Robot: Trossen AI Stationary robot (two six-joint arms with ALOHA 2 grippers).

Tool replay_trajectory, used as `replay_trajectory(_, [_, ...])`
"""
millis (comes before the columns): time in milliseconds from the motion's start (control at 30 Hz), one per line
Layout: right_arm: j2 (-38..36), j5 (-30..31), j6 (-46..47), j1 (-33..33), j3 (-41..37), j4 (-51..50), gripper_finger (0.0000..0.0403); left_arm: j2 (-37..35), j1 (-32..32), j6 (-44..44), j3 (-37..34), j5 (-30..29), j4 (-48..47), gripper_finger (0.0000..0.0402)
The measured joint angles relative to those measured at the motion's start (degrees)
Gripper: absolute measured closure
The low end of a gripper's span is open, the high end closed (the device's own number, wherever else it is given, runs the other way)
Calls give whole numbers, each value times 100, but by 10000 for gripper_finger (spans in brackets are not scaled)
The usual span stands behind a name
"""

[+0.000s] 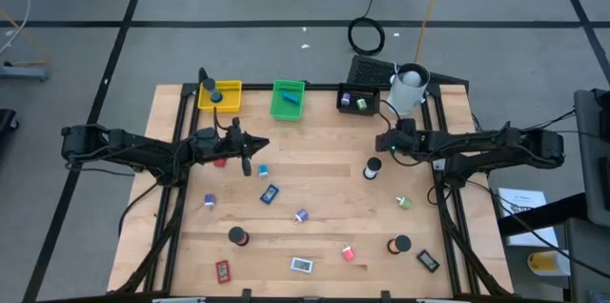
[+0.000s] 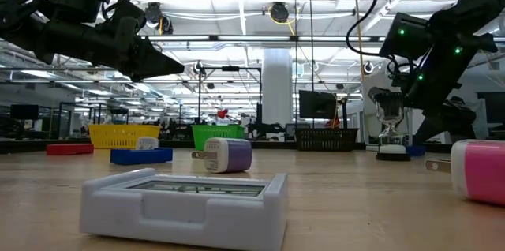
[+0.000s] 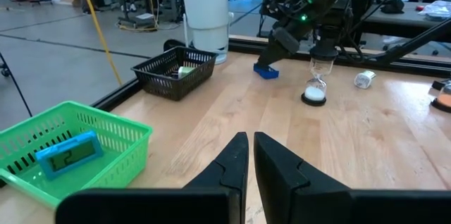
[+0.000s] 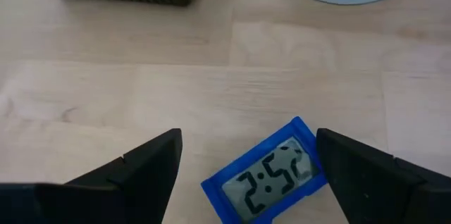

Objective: Pick & Place Office items
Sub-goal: Put the right blue digital timer into the green bin

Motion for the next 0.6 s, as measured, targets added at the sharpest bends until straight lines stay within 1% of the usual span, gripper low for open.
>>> replay_trajectory(67, [0,-11,28,0,0,-125,81,0,0,0,0,2,-4,369])
replay_trajectory(267, [4,2,487,-2,0,-634,81,1,0,-2,0,0,-35,369])
replay_trajectory(467, [138,-24,361,-2,0,-402,82,1,0,-3,0,1,-37,369])
replay_trajectory(600, [310,-20,291,-23,0,-346,99,2,-2,-4,0,0,-41,369])
